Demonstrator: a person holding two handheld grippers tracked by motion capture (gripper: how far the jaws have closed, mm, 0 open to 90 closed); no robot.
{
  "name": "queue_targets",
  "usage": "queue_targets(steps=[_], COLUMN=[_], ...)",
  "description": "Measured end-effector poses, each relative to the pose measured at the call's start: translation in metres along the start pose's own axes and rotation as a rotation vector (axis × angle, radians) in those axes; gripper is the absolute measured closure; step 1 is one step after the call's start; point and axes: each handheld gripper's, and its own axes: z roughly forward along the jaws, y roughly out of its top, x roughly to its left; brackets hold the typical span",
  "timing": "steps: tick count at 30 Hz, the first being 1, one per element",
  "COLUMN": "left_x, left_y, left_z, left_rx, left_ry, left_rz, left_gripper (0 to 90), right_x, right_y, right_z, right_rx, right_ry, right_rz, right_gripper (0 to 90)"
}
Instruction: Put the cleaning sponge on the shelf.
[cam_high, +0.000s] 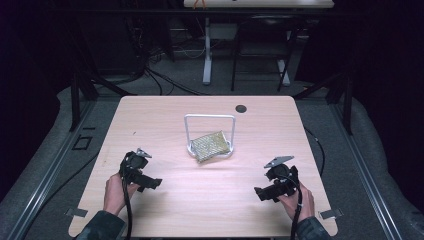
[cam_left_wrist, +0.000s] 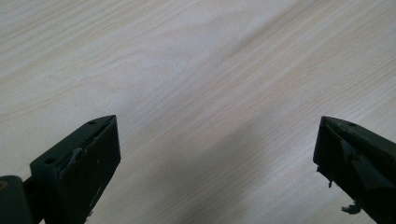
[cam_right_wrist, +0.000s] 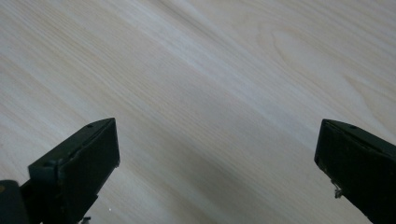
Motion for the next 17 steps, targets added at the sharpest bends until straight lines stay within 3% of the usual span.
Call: queue_targets(steps=[9,17], left_x=[0.0,0.001], left_y=[0.0,0.0], left_z=[0.0,0.0], left_rx=[-0.002,-0.004], left_ry=[0.0,-0.005], left_rz=[0.002,0.005], left_gripper=[0.5,0.1], right_x=[-0.02,-0.023], right_y=[-0.018,-0.018], right_z=[-0.004,0.003], right_rx=[0.038,0.056], right_ry=[-0.018,-0.021], right_rz=[0.07,0.056], right_gripper=[0.0,0.0])
